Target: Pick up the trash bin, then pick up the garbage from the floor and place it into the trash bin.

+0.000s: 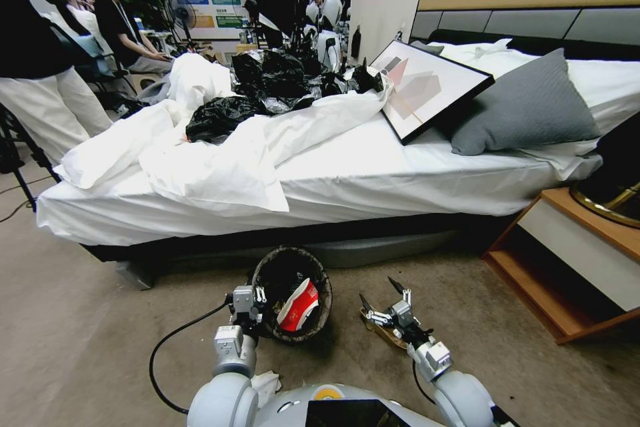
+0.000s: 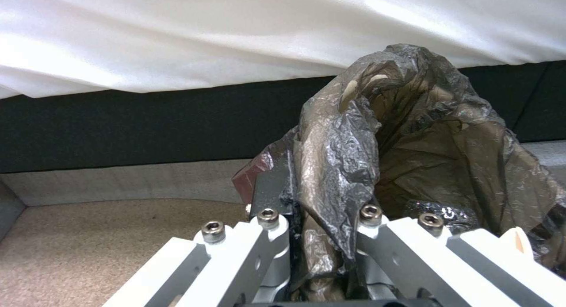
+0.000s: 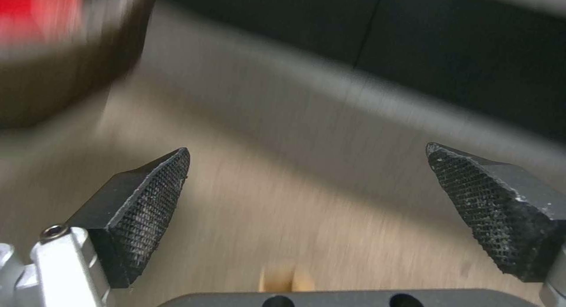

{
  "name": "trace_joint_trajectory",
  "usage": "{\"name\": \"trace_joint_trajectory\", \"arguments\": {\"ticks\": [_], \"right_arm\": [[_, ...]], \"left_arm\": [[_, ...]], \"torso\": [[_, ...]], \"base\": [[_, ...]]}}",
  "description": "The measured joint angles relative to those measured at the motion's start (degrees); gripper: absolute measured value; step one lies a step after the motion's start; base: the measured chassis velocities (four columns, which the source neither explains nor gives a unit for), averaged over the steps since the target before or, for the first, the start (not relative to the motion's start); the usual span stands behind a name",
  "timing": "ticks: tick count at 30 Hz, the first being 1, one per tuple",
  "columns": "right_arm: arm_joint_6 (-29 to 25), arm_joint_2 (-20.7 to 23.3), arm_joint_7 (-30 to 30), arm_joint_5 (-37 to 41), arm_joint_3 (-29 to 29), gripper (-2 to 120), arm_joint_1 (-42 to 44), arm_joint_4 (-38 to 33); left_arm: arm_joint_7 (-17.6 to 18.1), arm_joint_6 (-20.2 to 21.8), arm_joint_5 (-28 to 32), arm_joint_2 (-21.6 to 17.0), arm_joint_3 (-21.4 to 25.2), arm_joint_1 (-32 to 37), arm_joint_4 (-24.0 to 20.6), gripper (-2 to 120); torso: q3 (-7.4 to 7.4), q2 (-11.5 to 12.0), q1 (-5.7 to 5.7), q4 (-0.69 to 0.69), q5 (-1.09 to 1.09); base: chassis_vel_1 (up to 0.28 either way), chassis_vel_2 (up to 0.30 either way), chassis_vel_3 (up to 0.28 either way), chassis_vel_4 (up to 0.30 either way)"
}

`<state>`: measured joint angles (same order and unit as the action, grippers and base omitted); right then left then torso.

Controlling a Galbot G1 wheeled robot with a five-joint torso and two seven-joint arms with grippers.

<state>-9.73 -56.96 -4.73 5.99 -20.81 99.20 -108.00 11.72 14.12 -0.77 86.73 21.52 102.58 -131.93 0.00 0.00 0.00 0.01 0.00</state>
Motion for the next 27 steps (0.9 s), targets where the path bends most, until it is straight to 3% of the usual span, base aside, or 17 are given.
{"name": "trace_joint_trajectory", "arguments": {"ticks": [4, 13, 16, 27], "right_arm": [[-0.71, 0.66, -3.36, -0.15, 0.24, 100, -1.91, 7.31], [-0.82, -0.33, -4.7, 0.01, 0.21, 100, -6.33, 14.81], [-0.76, -0.77, -7.14, 0.0, -0.15, 100, -9.39, 20.68], [-1.85, -3.57, -8.77, -0.65, -0.52, 99, -14.49, 28.59]], "left_arm": [[0.0, 0.0, -0.1, -0.08, -0.19, 0.01, -0.02, 6], [0.22, 0.0, -0.11, -0.16, 0.06, 0.26, -0.39, 6], [0.23, 0.0, -0.11, -0.16, 0.08, 0.32, -0.45, 6], [0.22, 0.01, -0.3, -0.08, 0.11, 0.29, -0.36, 6]], "torso": [[0.0, 0.0, 0.0, 0.0, 0.0], [0.0, 0.0, 0.0, -0.01, -0.01], [0.0, 0.0, 0.0, 0.0, 0.0], [0.0, 0.0, 0.0, -0.01, 0.0]], "base": [[0.0, 0.0, 0.0, 0.0], [0.0, 0.0, 0.0, 0.0], [0.0, 0.0, 0.0, 0.0], [0.0, 0.0, 0.0, 0.0]]}}
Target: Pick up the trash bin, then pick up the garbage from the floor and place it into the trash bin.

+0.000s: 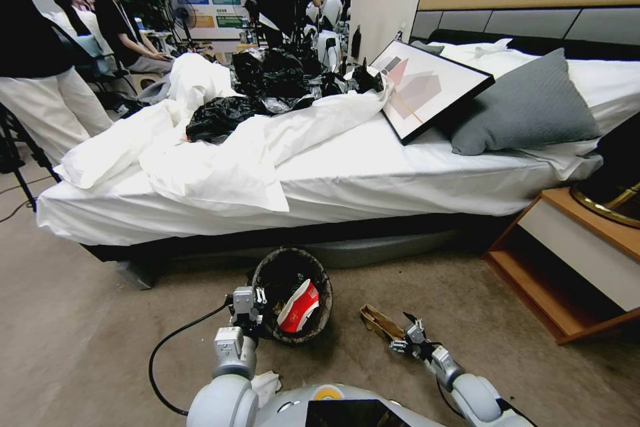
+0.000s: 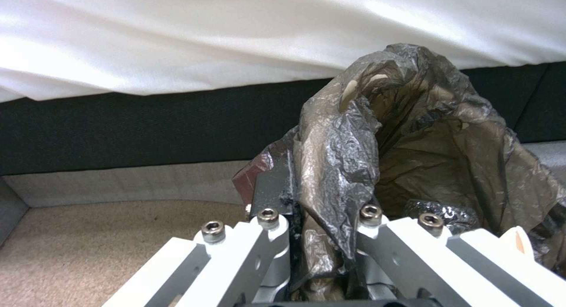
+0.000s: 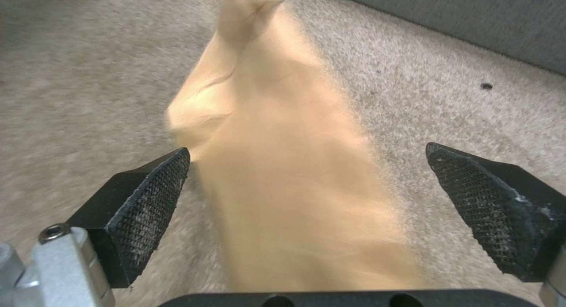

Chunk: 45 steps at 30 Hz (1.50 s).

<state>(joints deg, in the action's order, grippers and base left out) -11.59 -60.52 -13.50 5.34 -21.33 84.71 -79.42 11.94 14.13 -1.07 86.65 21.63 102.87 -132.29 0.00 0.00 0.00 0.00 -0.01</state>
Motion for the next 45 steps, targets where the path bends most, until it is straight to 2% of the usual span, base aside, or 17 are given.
{"name": "trace_joint_trajectory", "arguments": {"ticks": [5, 8, 9, 11, 12, 15, 16, 19, 20, 22, 23, 26, 29, 39, 45], "right_arm": [[-0.86, -0.78, -0.62, -0.03, 0.0, 88, -0.64, 0.81], [-1.31, -1.4, -0.74, -0.08, 0.01, 70, -0.8, 0.96], [-1.31, -1.4, -0.74, -0.08, 0.01, 70, -0.8, 0.96], [-1.35, -1.61, -0.46, -0.06, 0.01, 60, -0.78, 0.94], [-1.35, -1.61, -0.46, -0.06, 0.01, 60, -0.78, 0.94], [-1.55, -1.97, -0.22, 0.01, 0.0, 47, -0.68, 0.93], [-1.55, -1.97, -0.22, 0.01, 0.0, 47, -0.68, 0.93], [-1.94, -2.25, -0.17, 0.05, -0.12, 31, -0.55, 0.93], [-1.94, -2.25, -0.17, 0.05, -0.12, 31, -0.55, 0.93], [-2.14, -2.3, -0.16, 0.07, -0.22, 21, -0.51, 0.93], [-2.14, -2.3, -0.16, 0.07, -0.22, 21, -0.51, 0.93], [-2.56, -2.3, -0.17, 0.12, -0.32, 6, -0.45, 0.81], [-2.77, -2.28, -0.18, 0.12, -0.34, 0, -0.44, 0.72], [-3.75, -1.97, -0.17, 0.01, -0.46, 0, -0.44, 0.47], [-6.49, -3.1, 0.78, -0.15, -1.2, 0, -0.12, -1.93]], "left_arm": [[0.0, 0.01, -0.02, 0.03, 0.06, 0.02, 0.0, 6], [-0.01, 0.02, -0.07, 0.11, 0.07, 0.02, 0.0, 6], [-0.01, 0.02, -0.07, 0.11, 0.07, 0.02, 0.0, 6], [-0.02, 0.03, -0.13, 0.14, 0.01, 0.0, 0.03, 6], [-0.02, 0.03, -0.13, 0.14, 0.01, 0.0, 0.03, 6], [-0.03, 0.04, -0.2, 0.15, -0.05, -0.01, 0.09, 6], [-0.03, 0.04, -0.2, 0.15, -0.05, -0.01, 0.09, 6], [-0.04, 0.05, -0.21, 0.14, -0.07, -0.02, 0.09, 6], [-0.04, 0.05, -0.21, 0.14, -0.07, -0.02, 0.09, 6], [-0.04, 0.06, -0.22, 0.14, -0.07, -0.02, 0.09, 6], [-0.04, 0.06, -0.22, 0.14, -0.07, -0.02, 0.09, 6], [-0.04, 0.07, -0.22, 0.13, -0.07, 0.03, 0.03, 6], [-0.04, 0.07, -0.21, 0.12, -0.06, 0.03, -0.01, 6], [-0.03, 0.09, -0.09, 0.05, -0.03, 0.08, -0.05, 6], [-0.03, 0.09, -0.09, 0.04, -0.2, 0.1, -0.01, 6]], "torso": [[0.0, 0.0, 0.0, 0.0, 0.01], [0.0, 0.0, 0.0, 0.0, 0.01], [0.0, 0.0, 0.0, 0.0, 0.01], [0.0, 0.0, 0.0, 0.0, 0.02], [0.0, 0.0, 0.0, 0.0, 0.02], [0.0, 0.0, 0.0, 0.0, 0.01], [0.0, 0.0, 0.0, 0.0, 0.01], [0.0, 0.0, 0.0, 0.0, 0.01], [0.0, 0.0, 0.0, 0.0, 0.01], [0.0, 0.0, 0.0, 0.0, 0.01], [0.0, 0.0, 0.0, 0.0, 0.01], [-0.01, 0.0, 0.0, 0.0, 0.01], [-0.01, 0.0, 0.0, 0.0, 0.01], [-0.01, 0.0, 0.0, 0.0, 0.01], [-0.01, 0.0, 0.0, 0.0, 0.01]], "base": [[0.0, 0.0, 0.0, 0.0], [0.0, 0.0, 0.0, 0.0], [0.0, 0.0, 0.0, 0.0], [0.0, 0.0, 0.0, 0.0], [0.0, 0.0, 0.0, 0.0], [0.0, 0.0, 0.0, 0.0], [0.0, 0.0, 0.0, 0.0], [0.0, 0.0, 0.0, 0.0], [0.0, 0.0, 0.0, 0.0], [0.0, 0.0, 0.0, 0.0], [0.0, 0.0, 0.0, 0.0], [0.0, 0.0, 0.0, 0.0], [0.0, 0.0, 0.0, 0.0], [0.0, 0.0, 0.0, 0.0], [0.0, 0.0, 0.0, 0.0]]}}
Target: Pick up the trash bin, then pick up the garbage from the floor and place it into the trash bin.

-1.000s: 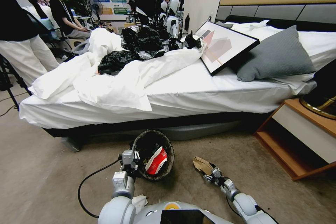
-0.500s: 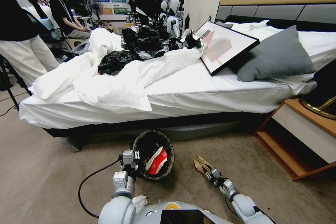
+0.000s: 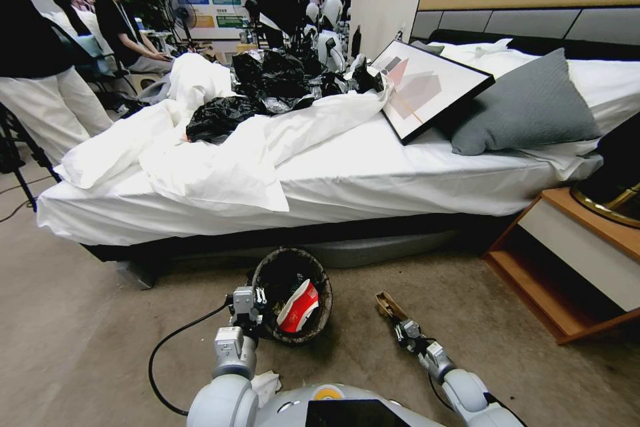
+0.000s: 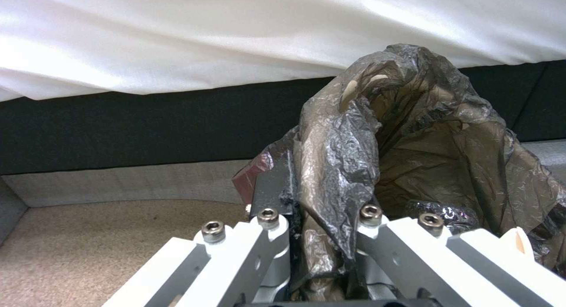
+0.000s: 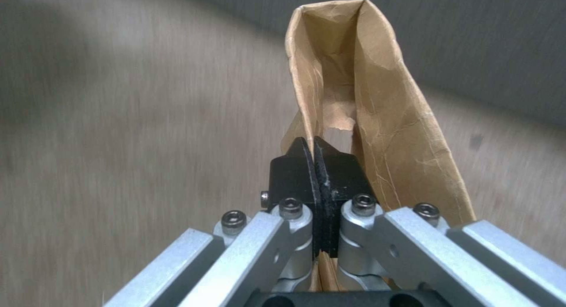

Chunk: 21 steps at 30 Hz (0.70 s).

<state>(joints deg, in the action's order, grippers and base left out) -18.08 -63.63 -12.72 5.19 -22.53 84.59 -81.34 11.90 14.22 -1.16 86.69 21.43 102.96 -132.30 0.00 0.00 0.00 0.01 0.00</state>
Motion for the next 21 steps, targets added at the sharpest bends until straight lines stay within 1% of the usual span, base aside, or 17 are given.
{"name": "trace_joint_trajectory", "arguments": {"ticks": [3, 4, 7, 8, 9, 11, 12, 13, 15, 16, 17, 18, 20, 21], "right_arm": [[-3.09, -1.08, 0.04, 1.59, -0.63, 0, 0.63, -5.71], [-3.09, -1.08, 0.04, 1.59, -0.63, 0, 0.63, -5.71], [-7.59, -2.68, -2.57, 6.61, -0.72, 0, 1.11, -16.59], [-7.59, -2.68, -2.57, 6.61, -0.72, 0, 1.11, -16.59], [-8.39, -3.01, -3.84, 8.38, -0.54, 0, 1.18, -20.18], [-9.61, -3.32, -8.19, 12.55, 0.46, 0, 1.21, -27.57], [-9.61, -3.32, -8.19, 12.55, 0.46, 0, 1.21, -27.57], [-9.73, -3.24, -10.0, 14.17, 1.23, 0, 1.15, -30.85], [-9.65, -2.75, -11.25, 15.9, 2.81, 0, 1.04, -35.01], [-9.22, -2.16, -11.49, 16.71, 4.8, 0, 1.02, -37.47], [-9.22, -2.16, -11.49, 16.71, 4.8, 0, 1.02, -37.47], [-8.89, -1.68, -11.47, 16.97, 6.03, 0, 1.01, -38.5], [-8.04, -0.44, -11.11, 16.72, 10.67, 0, 0.95, -39.47], [-8.04, -0.44, -11.11, 16.72, 10.67, 0, 0.95, -39.47]], "left_arm": [[0.0, 0.02, 0.0, -0.08, 0.0, 0.09, 0.04, 6], [0.0, 0.02, 0.0, -0.08, 0.0, 0.09, 0.04, 6], [-0.02, 0.04, -0.03, -0.16, -0.03, 0.12, 0.11, 6], [-0.02, 0.04, -0.03, -0.16, -0.03, 0.12, 0.11, 6], [-0.03, 0.05, -0.04, -0.17, -0.1, 0.12, 0.18, 6], [-0.07, 0.06, -0.08, -0.17, -0.35, 0.15, 0.28, 6], [-0.07, 0.06, -0.08, -0.17, -0.35, 0.15, 0.28, 6], [-0.1, 0.06, -0.09, -0.16, -0.47, 0.16, 0.31, 6], [-0.14, 0.09, -0.09, -0.15, -0.64, 0.17, 0.33, 6], [-0.16, 0.11, -0.09, -0.17, -0.78, 0.19, 0.37, 6], [-0.16, 0.11, -0.09, -0.17, -0.78, 0.19, 0.37, 6], [-0.16, 0.12, -0.09, -0.17, -0.87, 0.2, 0.39, 6], [-0.2, 0.13, -0.22, -0.13, -1.16, 0.28, 0.46, 6], [-0.2, 0.13, -0.22, -0.13, -1.16, 0.28, 0.46, 6]], "torso": [[0.0, 0.0, 0.0, 0.0, 0.01], [0.0, 0.0, 0.0, 0.0, 0.01], [0.0, 0.0, 0.0, -0.02, 0.01], [0.0, 0.0, 0.0, -0.02, 0.01], [0.0, 0.0, 0.0, -0.02, 0.01], [0.0, 0.0, 0.0, -0.01, 0.02], [0.0, 0.0, 0.0, -0.01, 0.02], [0.0, 0.0, 0.0, 0.0, 0.0], [0.0, 0.0, 0.0, -0.01, 0.02], [0.0, 0.0, 0.0, -0.01, 0.0], [0.0, 0.0, 0.0, -0.01, 0.0], [0.0, 0.0, 0.0, 0.0, 0.01], [0.0, 0.0, 0.0, 0.0, -0.01], [0.0, 0.0, 0.0, 0.0, -0.01]], "base": [[0.0, 0.0, 0.0, 0.0], [0.0, 0.0, 0.0, 0.0], [0.0, 0.0, 0.0, 0.0], [0.0, 0.0, 0.0, 0.0], [0.0, 0.0, 0.0, 0.0], [0.0, 0.0, 0.0, 0.0], [0.0, 0.0, 0.0, 0.0], [0.0, 0.0, 0.0, 0.0], [0.0, 0.0, 0.0, 0.0], [0.0, 0.0, 0.0, 0.0], [0.0, 0.0, 0.0, 0.0], [0.0, 0.0, 0.0, 0.0], [0.0, 0.0, 0.0, 0.0], [0.0, 0.0, 0.0, 0.0]]}}
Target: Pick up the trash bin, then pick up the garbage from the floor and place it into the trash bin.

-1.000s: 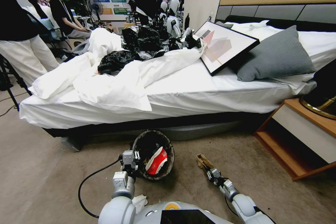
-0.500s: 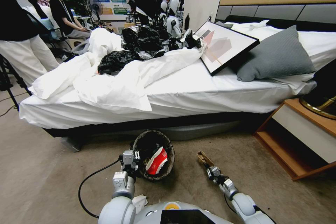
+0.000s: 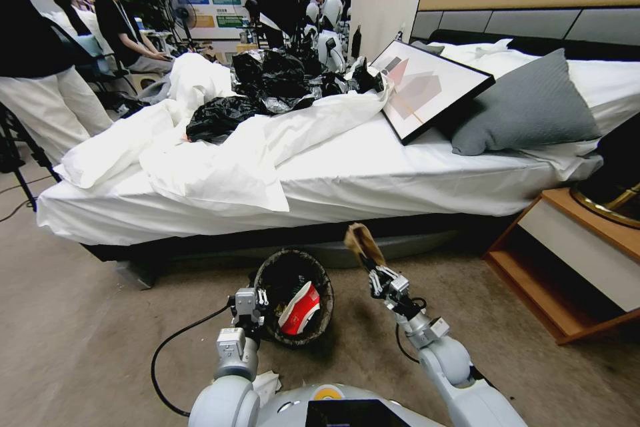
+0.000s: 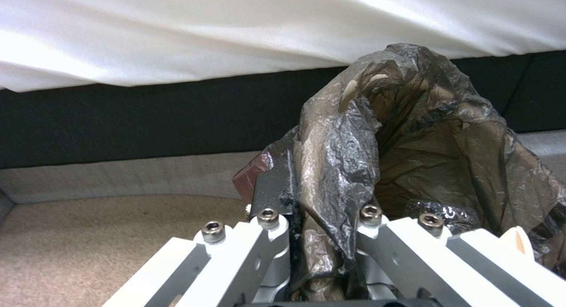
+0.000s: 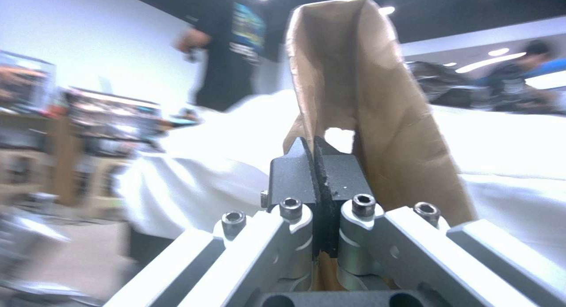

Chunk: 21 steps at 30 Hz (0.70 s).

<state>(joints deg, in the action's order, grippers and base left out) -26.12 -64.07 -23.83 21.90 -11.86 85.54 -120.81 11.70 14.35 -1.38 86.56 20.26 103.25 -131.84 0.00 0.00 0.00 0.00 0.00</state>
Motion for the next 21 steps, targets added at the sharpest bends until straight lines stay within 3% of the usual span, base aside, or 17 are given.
{"name": "trace_joint_trajectory", "arguments": {"ticks": [9, 21], "right_arm": [[1.91, -0.46, 2.31, -6.87, 9.61, 0, -1.76, 4.78], [1.55, -3.7, 3.03, -7.25, 11.26, 0, -4.13, 14.45]], "left_arm": [[-0.05, 0.0, -0.77, 0.41, -0.82, 0.18, 0.07, 6], [-0.14, -0.06, -1.04, 0.46, -1.04, 0.26, 0.11, 6]], "torso": [[0.0, 0.0, 0.0, 0.0, 0.01], [0.0, 0.0, 0.0, 0.0, 0.01]], "base": [[0.0, 0.0, 0.0, 0.0], [0.0, 0.0, 0.0, 0.0]]}}
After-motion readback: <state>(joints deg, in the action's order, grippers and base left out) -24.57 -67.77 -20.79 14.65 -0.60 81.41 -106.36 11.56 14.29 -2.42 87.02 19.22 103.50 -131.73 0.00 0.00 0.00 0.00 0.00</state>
